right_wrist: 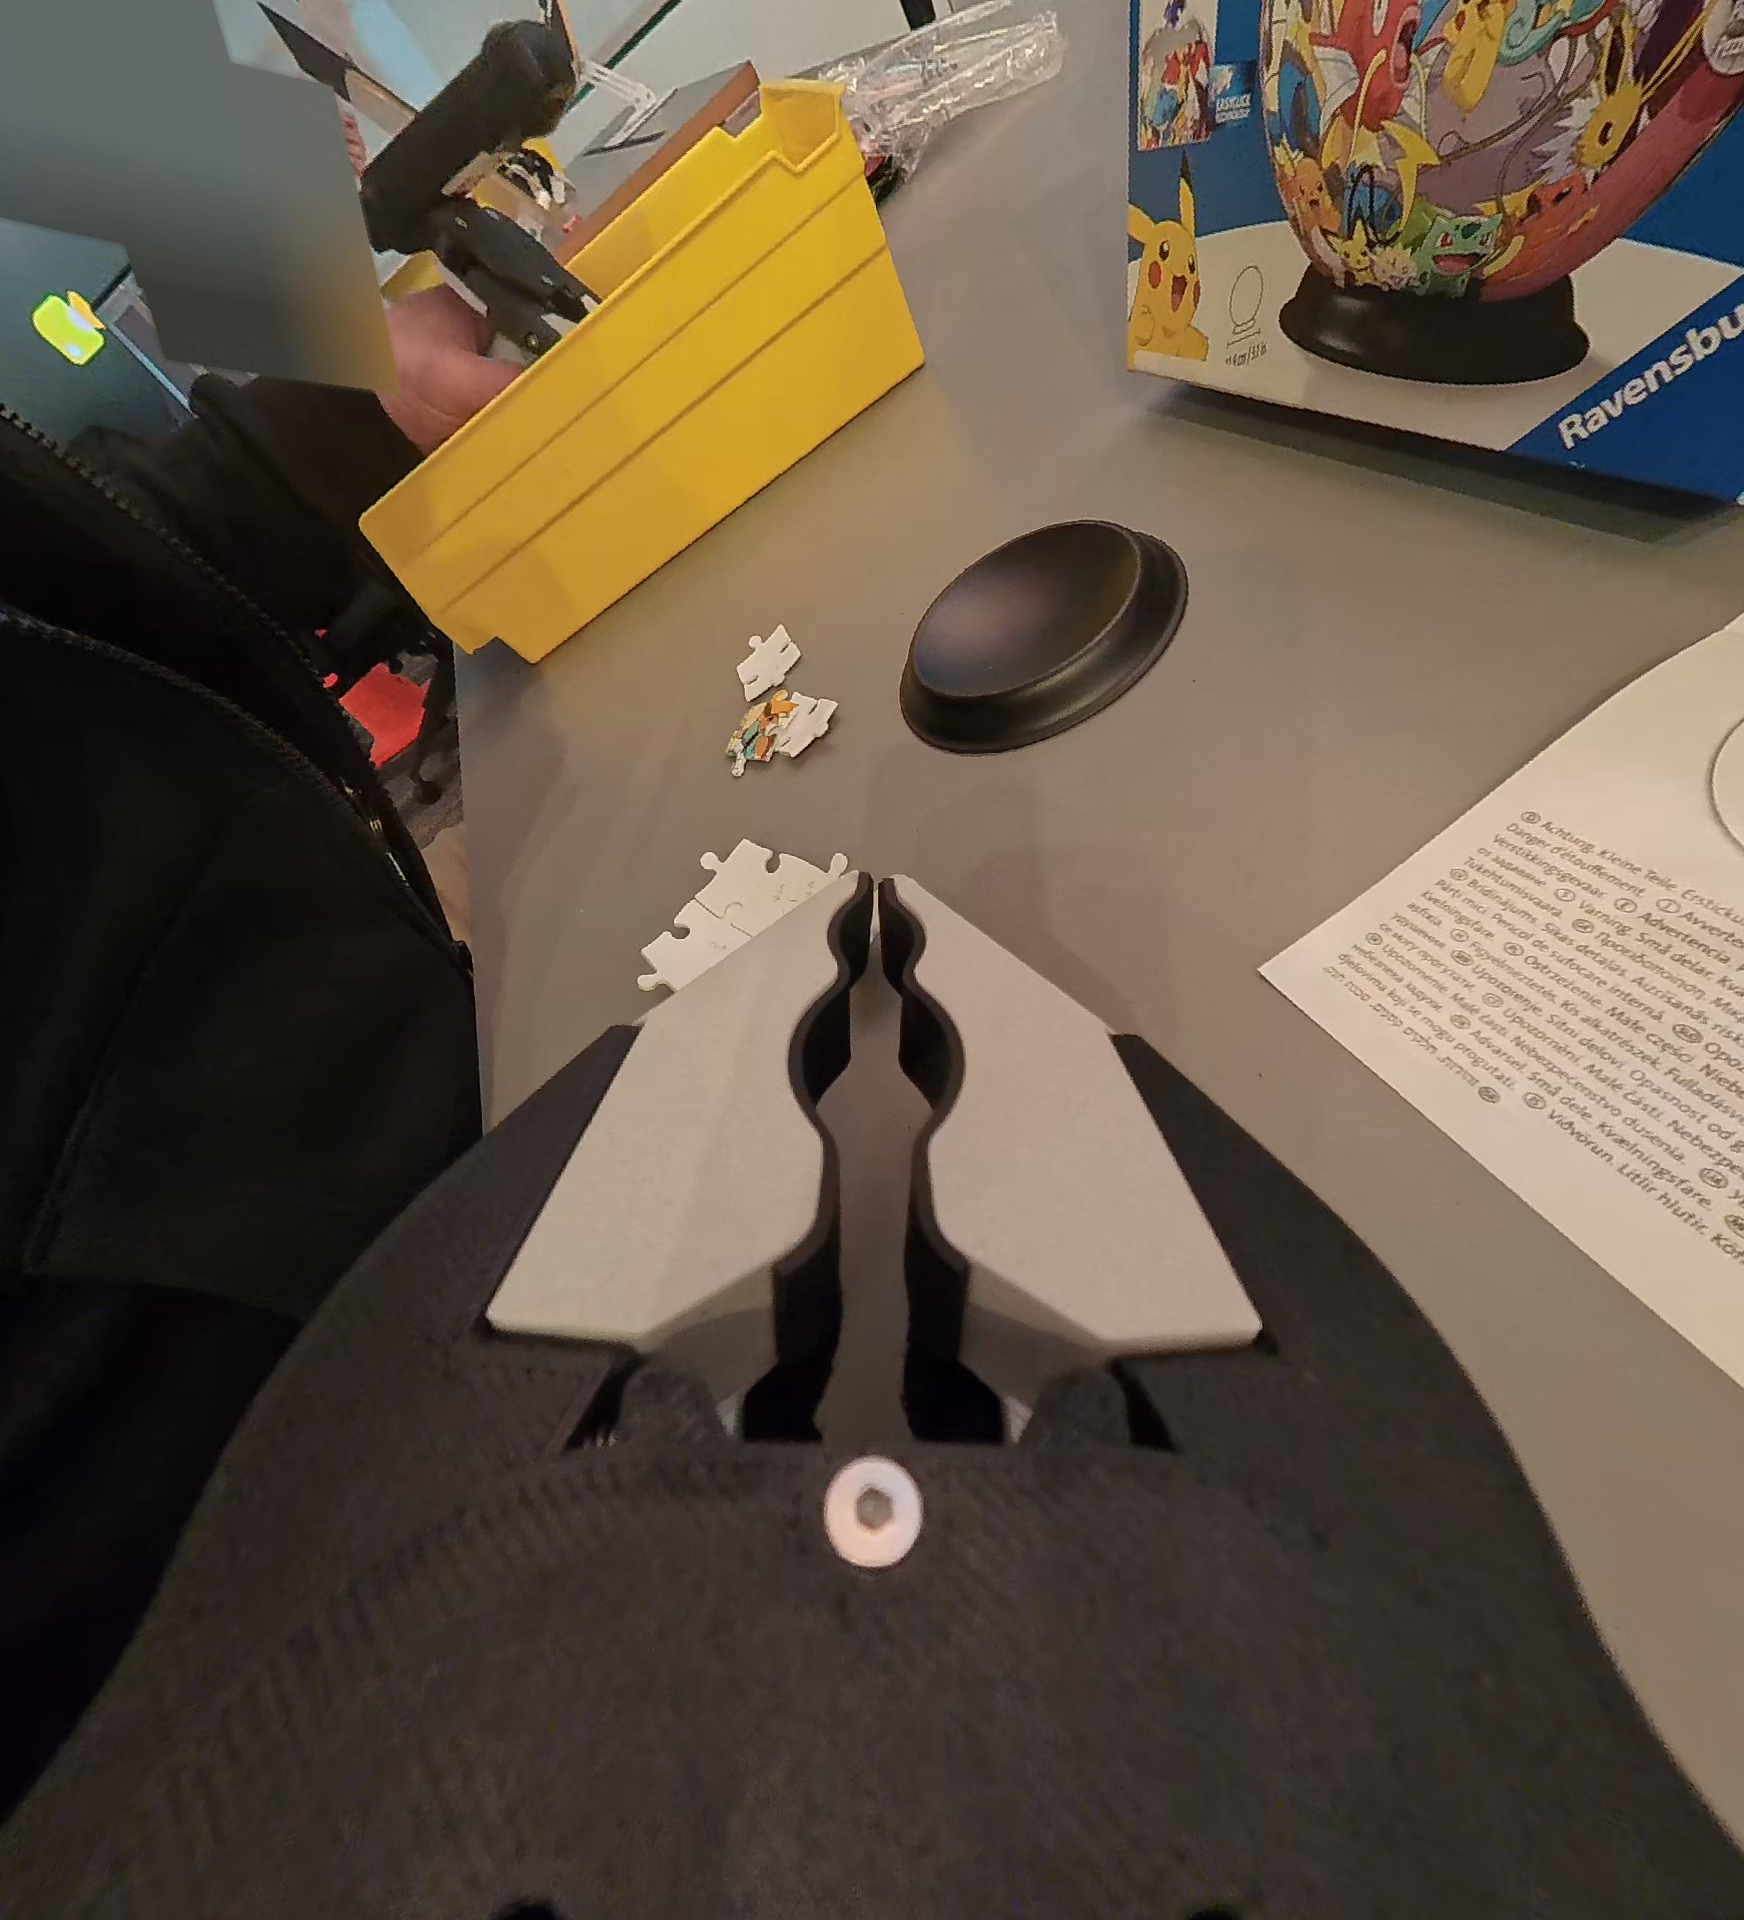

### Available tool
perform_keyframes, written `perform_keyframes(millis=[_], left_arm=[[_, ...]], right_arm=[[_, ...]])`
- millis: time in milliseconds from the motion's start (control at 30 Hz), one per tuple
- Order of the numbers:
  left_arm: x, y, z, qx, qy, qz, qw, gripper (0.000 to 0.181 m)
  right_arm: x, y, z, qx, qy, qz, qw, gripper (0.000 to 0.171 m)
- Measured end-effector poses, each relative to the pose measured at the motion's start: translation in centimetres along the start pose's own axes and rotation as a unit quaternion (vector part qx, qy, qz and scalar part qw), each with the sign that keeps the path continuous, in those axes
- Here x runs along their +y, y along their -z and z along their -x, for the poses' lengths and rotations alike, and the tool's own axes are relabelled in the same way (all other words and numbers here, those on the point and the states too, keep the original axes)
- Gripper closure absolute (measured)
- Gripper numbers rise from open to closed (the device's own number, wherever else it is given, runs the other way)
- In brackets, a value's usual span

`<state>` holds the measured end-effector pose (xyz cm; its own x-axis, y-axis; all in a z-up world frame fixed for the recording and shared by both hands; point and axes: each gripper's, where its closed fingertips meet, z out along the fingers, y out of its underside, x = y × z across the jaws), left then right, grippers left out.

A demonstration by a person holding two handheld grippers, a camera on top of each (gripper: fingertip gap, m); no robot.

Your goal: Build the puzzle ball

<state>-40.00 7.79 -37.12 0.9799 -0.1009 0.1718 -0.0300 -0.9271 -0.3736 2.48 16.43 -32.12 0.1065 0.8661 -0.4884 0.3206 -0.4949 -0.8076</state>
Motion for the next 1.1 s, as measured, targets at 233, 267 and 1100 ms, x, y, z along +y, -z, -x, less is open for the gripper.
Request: perform_keyframes(millis=[233, 267, 1100], left_arm=[[-0.1, -0.3, 0.4, -0.012, 0.008, 0.007, 1.000, 0.145], [-0.1, -0.3, 0.4, -0.014, 0.007, 0.006, 1.000, 0.145], [-1.1, 1.3, 1.1, 0.071, 0.123, -0.091, 0.986, 0.179]], right_arm=[[0.1, -0.1, 0.0, 0.002, 0.000, 0.003, 1.000, 0.171], [0.1, -0.1, -0.1, 0.002, 0.000, 0.004, 1.000, 0.171], [0.2, -0.1, -0.1, 0.004, -0.001, 0.006, 1.000, 0.171]])
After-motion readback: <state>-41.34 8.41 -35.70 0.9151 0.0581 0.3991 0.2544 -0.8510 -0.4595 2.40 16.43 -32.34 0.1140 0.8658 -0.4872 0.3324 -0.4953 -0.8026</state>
